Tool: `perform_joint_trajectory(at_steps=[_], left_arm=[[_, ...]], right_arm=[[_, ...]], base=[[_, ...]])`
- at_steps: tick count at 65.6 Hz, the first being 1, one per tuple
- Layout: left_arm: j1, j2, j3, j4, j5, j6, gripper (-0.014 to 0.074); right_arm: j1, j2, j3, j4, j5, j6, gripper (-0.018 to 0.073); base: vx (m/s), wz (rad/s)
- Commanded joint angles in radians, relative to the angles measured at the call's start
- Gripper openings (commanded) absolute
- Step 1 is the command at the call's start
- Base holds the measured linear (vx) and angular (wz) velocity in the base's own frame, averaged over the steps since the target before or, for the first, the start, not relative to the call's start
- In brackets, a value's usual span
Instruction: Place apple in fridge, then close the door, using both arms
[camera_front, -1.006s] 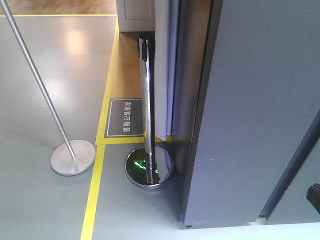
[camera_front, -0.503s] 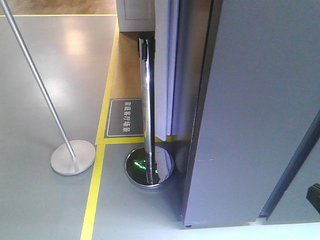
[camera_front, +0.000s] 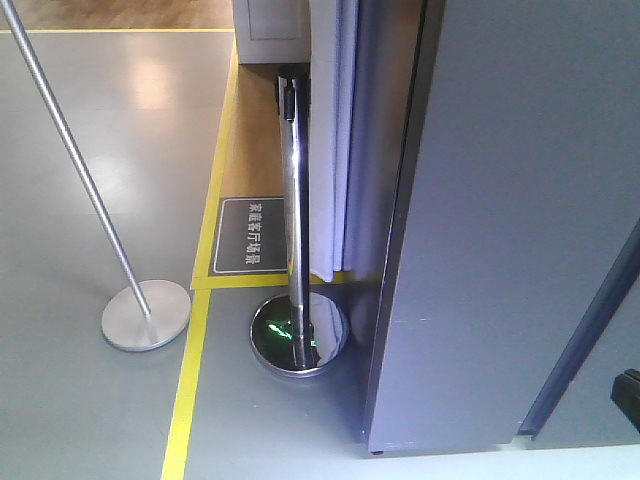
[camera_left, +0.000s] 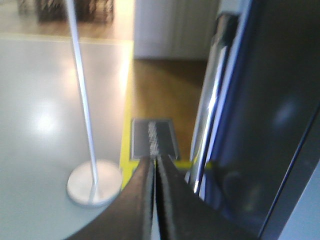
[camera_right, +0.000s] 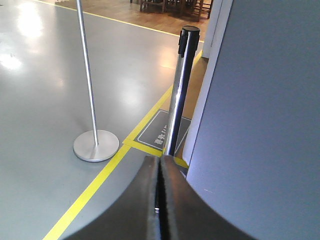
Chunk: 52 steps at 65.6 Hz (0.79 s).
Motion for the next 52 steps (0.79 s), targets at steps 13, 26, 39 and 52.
perform_joint_trajectory(at_steps=[13,26,39,52], left_arm=[[-0.009,-0.017,-0.018,0.013,-0.118,0.009,-0.0008],[0.011,-0.017,-0.018,0.020,-0.131,0.009,-0.0008],[0.040,-0.017,-0.018,0.020,-0.130,0.009,-0.0008],[0.041,-0.016,-0.019,0.020,-0.129,0.009,-0.0008]], right_arm=[[-0.005,0.010,-0.025,0.031,-0.053,-0.002,-0.0003],[-0.005,0.010,-0.025,0.031,-0.053,-0.002,-0.0003],[-0.005,0.010,-0.025,0.031,-0.053,-0.002,-0.0003],[-0.005,0.010,-0.025,0.031,-0.053,-0.002,-0.0003]], base=[[0.00,0.00],[0.00,0.00],[0.00,0.00],[0.00,0.00]])
